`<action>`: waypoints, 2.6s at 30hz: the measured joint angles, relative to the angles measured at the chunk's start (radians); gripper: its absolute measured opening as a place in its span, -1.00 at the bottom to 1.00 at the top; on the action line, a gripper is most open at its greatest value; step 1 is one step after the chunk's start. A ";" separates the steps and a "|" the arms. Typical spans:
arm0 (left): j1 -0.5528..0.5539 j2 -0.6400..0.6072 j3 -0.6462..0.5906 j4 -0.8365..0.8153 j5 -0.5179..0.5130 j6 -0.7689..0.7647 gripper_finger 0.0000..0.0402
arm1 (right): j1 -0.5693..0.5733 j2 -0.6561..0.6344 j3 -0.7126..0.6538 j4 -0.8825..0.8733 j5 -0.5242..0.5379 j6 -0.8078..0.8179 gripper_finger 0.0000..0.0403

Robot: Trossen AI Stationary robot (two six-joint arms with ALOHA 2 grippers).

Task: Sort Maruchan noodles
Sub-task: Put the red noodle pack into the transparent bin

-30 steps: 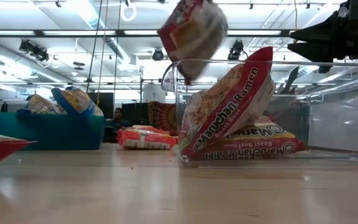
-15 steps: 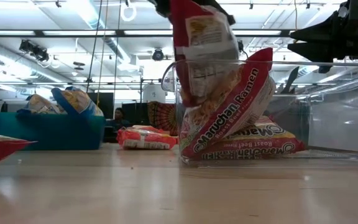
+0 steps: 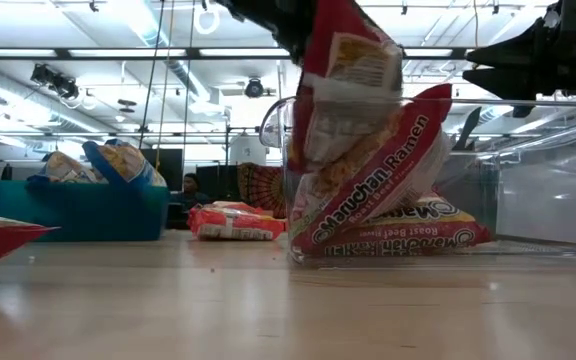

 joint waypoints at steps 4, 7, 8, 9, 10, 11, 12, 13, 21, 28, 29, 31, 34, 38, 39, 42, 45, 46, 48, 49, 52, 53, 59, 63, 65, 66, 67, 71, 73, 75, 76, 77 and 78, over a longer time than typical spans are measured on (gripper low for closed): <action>0.031 0.000 0.000 0.005 0.001 -0.051 -0.82 | 0.000 0.000 0.000 0.000 0.002 0.000 -0.01; 0.042 0.000 0.000 0.028 0.036 -0.052 -0.64 | 0.000 0.000 0.000 -0.001 0.002 0.000 -0.01; 0.042 0.001 0.000 0.034 0.053 -0.053 -0.58 | 0.000 0.000 0.000 -0.001 0.002 0.000 -0.01; 0.042 0.005 0.000 0.045 0.074 -0.052 -0.53 | 0.000 0.000 0.000 -0.001 0.002 0.000 -0.01; 0.041 0.008 0.000 0.047 0.093 -0.052 -0.47 | 0.000 0.000 0.000 -0.001 0.002 0.000 -0.01; 0.041 0.009 -0.001 0.044 0.109 -0.051 -0.42 | 0.000 0.000 0.000 -0.001 0.002 0.000 -0.01; 0.041 0.009 -0.001 0.045 0.129 -0.051 -0.37 | 0.000 0.000 0.000 -0.001 0.002 0.000 -0.01; 0.041 0.009 -0.001 0.048 0.146 -0.051 -0.33 | 0.000 0.000 0.000 -0.001 0.002 0.000 -0.01; 0.020 -0.082 0.008 0.033 0.173 0.065 -0.18 | 0.000 0.000 0.000 -0.001 0.004 0.000 -0.01; 0.008 -0.180 0.006 -0.246 0.163 0.030 -0.18 | 0.000 0.000 0.000 -0.001 0.004 0.000 -0.01; 0.008 -0.180 0.006 -0.275 0.163 0.015 -0.18 | 0.000 0.000 0.000 -0.001 0.004 0.000 -0.01; 0.009 -0.173 0.005 -0.312 0.170 -0.001 -0.18 | 0.000 0.000 0.000 -0.001 0.004 0.000 -0.01; 0.003 -0.142 0.005 -0.300 0.218 0.001 -0.18 | 0.000 0.000 0.000 -0.001 0.004 0.000 -0.01; -0.004 -0.065 0.005 -0.236 0.237 0.002 -0.18 | 0.000 0.000 0.000 -0.001 0.004 0.000 -0.01; -0.005 -0.046 0.005 -0.204 0.236 0.009 -0.18 | 0.000 0.000 0.000 -0.001 0.004 0.000 -0.01; -0.005 0.002 0.006 -0.114 0.231 0.036 -0.18 | 0.000 0.000 0.000 -0.001 0.004 0.000 -0.01; -0.005 0.017 0.006 -0.072 0.231 0.060 -0.18 | 0.000 0.000 0.000 -0.001 0.004 0.000 -0.01; -0.005 0.016 0.006 -0.071 0.231 0.062 -0.18 | 0.000 0.000 0.000 -0.001 0.004 0.000 -0.01; -0.005 0.007 0.006 -0.079 0.231 0.060 -0.18 | 0.000 0.000 0.000 -0.001 0.004 0.000 -0.01; -0.005 -0.003 0.006 -0.092 0.231 0.056 -0.18 | 0.000 0.000 0.000 -0.001 0.004 0.000 -0.01; -0.012 -0.047 0.006 -0.155 0.224 0.055 -0.18 | 0.000 0.000 0.000 -0.001 0.004 0.000 -0.01; -0.015 -0.063 0.006 -0.176 0.213 0.054 -0.18 | 0.000 0.000 0.000 -0.001 0.004 0.000 -0.01; -0.064 -0.159 0.006 -0.374 0.295 -0.063 -0.18 | 0.000 0.000 0.000 -0.001 0.004 0.000 -0.01; -0.118 -0.157 0.006 -0.524 0.349 -0.227 -0.18 | 0.000 0.000 0.000 -0.001 0.004 0.000 -0.01; -0.142 -0.145 0.005 -0.573 0.350 -0.335 -0.18 | 0.000 0.000 0.000 -0.001 0.004 0.000 -0.01; -0.150 -0.136 0.003 -0.612 0.350 -0.387 -0.18 | 0.000 0.000 0.000 -0.001 0.004 0.000 -0.01; -0.158 -0.124 0.001 -0.651 0.351 -0.437 -0.18 | 0.000 0.000 0.000 -0.001 0.004 0.000 -0.01; -0.187 -0.087 0.001 -0.692 0.374 -0.571 -0.18 | 0.000 0.000 0.000 -0.001 0.004 0.000 -0.01; -0.198 -0.061 0.001 -0.695 0.385 -0.605 -0.18 | 0.000 0.000 0.000 -0.001 0.004 0.000 -0.01; -0.207 -0.031 0.000 -0.699 0.406 -0.619 -0.18 | 0.000 0.000 0.000 -0.001 0.004 0.000 -0.01; -0.208 -0.021 0.000 -0.700 0.418 -0.623 -0.18 | 0.000 0.000 0.000 -0.001 0.004 0.000 -0.01; -0.207 -0.009 0.001 -0.696 0.436 -0.623 -0.18 | 0.000 0.000 0.000 -0.001 0.004 0.000 -0.01; -0.206 0.003 0.001 -0.694 0.454 -0.623 -0.18 | 0.000 0.000 0.000 -0.001 0.004 0.000 -0.01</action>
